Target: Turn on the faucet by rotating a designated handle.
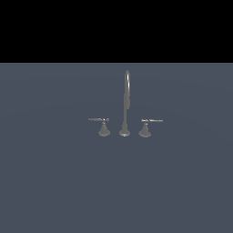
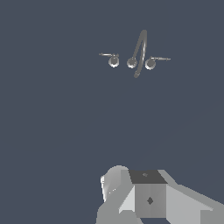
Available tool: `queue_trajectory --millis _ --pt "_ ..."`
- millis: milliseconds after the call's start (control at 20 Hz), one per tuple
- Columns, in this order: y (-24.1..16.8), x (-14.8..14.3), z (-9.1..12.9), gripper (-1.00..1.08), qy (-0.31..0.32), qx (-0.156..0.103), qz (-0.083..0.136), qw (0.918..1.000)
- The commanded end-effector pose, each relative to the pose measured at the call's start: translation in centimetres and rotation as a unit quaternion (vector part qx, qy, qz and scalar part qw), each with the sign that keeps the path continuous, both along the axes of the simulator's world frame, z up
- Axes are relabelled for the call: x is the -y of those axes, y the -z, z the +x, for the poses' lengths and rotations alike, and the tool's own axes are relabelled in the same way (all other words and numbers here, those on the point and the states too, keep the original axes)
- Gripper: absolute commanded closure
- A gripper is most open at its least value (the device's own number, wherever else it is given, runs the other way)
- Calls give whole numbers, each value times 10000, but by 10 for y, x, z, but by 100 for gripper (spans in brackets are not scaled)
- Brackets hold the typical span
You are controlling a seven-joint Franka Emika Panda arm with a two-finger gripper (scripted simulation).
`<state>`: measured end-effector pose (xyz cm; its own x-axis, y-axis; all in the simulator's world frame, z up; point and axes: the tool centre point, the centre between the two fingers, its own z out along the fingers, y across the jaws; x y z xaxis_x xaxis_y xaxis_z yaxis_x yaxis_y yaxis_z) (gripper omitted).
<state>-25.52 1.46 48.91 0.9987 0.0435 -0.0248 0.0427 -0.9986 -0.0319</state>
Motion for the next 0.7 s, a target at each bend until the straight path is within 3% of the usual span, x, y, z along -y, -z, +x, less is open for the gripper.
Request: queue_trajectory --millis 0,650 --pt "0 0 0 108 0 0 0 10000" --pt "24 -18 10 108 465 -3 -11 9989"
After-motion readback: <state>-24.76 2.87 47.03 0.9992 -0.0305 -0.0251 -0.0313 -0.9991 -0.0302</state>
